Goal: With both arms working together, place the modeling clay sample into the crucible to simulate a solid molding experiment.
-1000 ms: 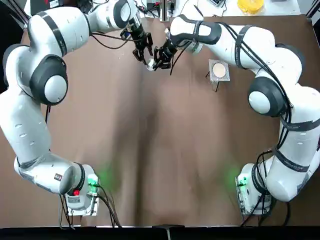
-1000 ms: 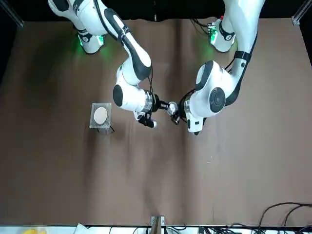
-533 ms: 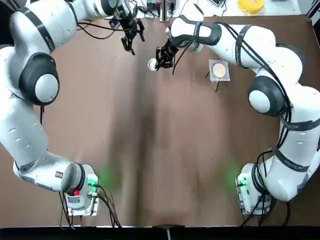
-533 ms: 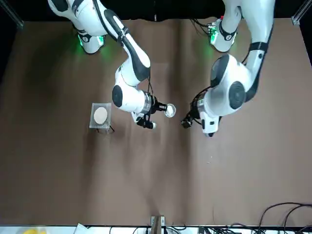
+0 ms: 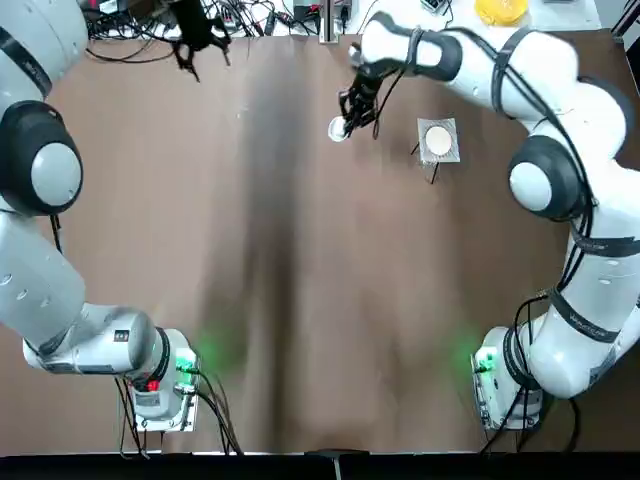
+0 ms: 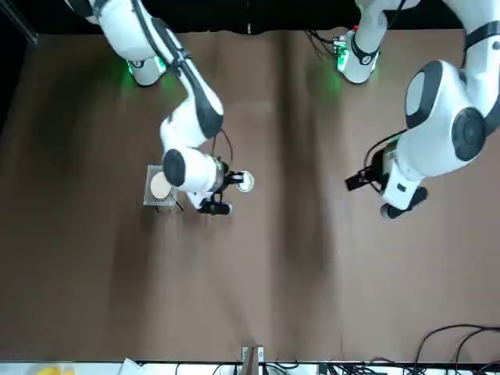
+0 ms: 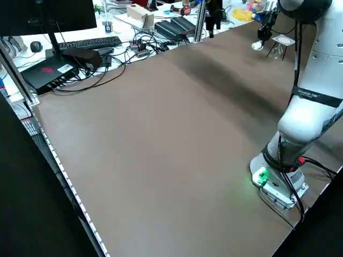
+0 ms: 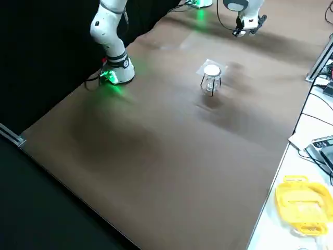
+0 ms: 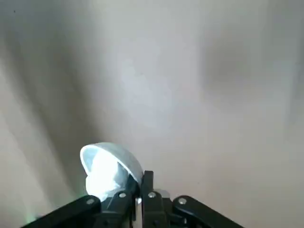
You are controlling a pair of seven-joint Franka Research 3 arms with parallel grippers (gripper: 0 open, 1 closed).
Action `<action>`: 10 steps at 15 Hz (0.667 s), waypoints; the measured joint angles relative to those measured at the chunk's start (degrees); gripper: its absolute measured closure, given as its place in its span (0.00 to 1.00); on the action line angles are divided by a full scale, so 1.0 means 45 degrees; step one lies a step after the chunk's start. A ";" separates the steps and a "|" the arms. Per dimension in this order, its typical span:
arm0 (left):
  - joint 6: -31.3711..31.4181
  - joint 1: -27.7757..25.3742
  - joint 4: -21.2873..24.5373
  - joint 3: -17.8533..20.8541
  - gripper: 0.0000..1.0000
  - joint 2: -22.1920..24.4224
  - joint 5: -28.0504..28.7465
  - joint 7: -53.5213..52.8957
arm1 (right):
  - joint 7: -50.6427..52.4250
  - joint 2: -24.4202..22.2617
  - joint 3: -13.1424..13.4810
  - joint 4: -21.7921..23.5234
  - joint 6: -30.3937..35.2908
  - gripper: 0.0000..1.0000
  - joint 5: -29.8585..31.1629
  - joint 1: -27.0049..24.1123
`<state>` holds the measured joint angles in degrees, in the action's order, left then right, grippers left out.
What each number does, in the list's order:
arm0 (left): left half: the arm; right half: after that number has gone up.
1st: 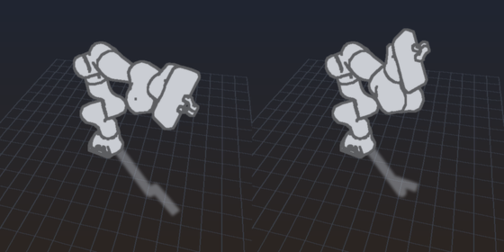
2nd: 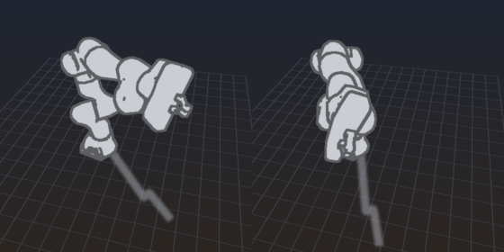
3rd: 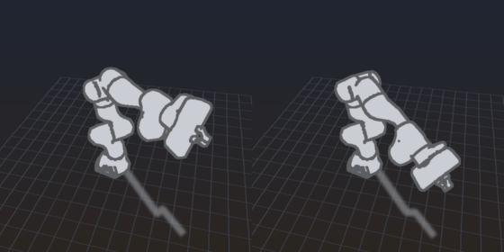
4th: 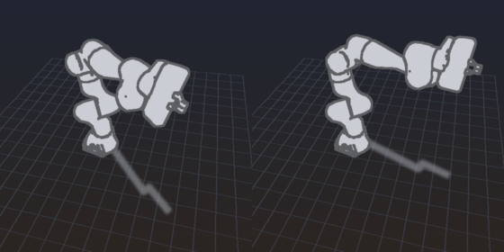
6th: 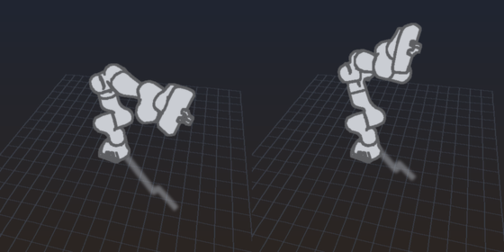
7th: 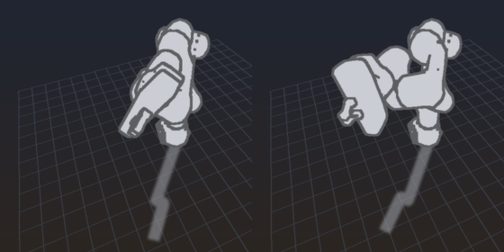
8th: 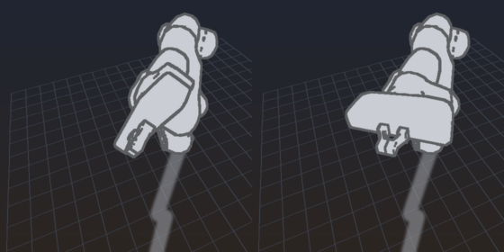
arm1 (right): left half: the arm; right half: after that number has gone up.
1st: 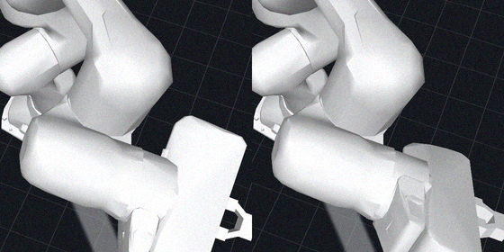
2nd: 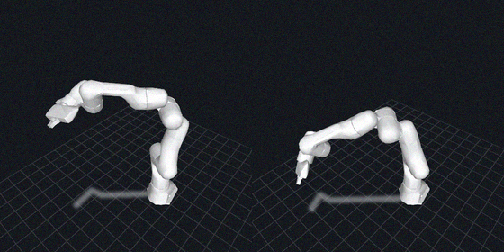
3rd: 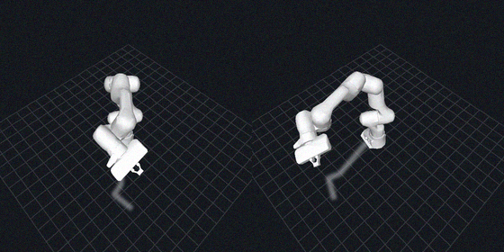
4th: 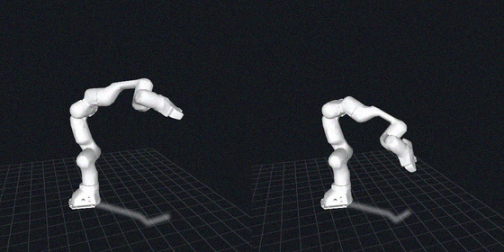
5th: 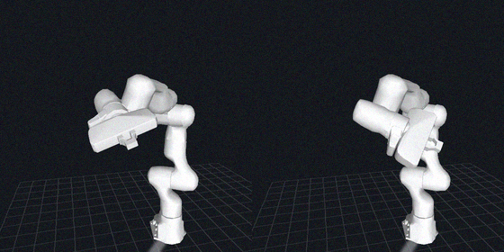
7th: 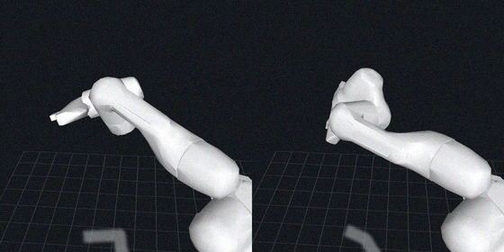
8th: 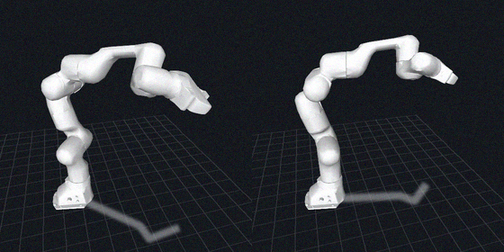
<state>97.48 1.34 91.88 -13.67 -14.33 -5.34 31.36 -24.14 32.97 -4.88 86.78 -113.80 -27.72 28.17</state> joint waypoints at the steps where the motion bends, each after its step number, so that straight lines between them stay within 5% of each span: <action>1: -0.0042 -0.0060 0.0001 0.0000 0.00 0.0048 0.0738 -0.0886 | 0.0323 -0.0190 0.0019 -0.0118 0.0725 0.94 0.0014 -0.0343; 4: -0.0049 -0.0071 -0.0006 -0.0009 0.00 0.0218 0.1828 -0.2990 | 0.1181 -0.0630 0.0048 -0.0278 0.2356 0.94 0.0053 -0.1445; 10: -0.0074 -0.0515 -0.0038 -0.0008 0.00 0.1008 0.1930 -0.4967 | 0.3853 -0.0656 0.0077 -0.0301 0.3522 0.94 0.1169 -0.3612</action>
<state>97.15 -0.97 91.71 -13.71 -9.79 3.35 9.01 -6.80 30.02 -4.54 85.43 -97.95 -22.46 11.92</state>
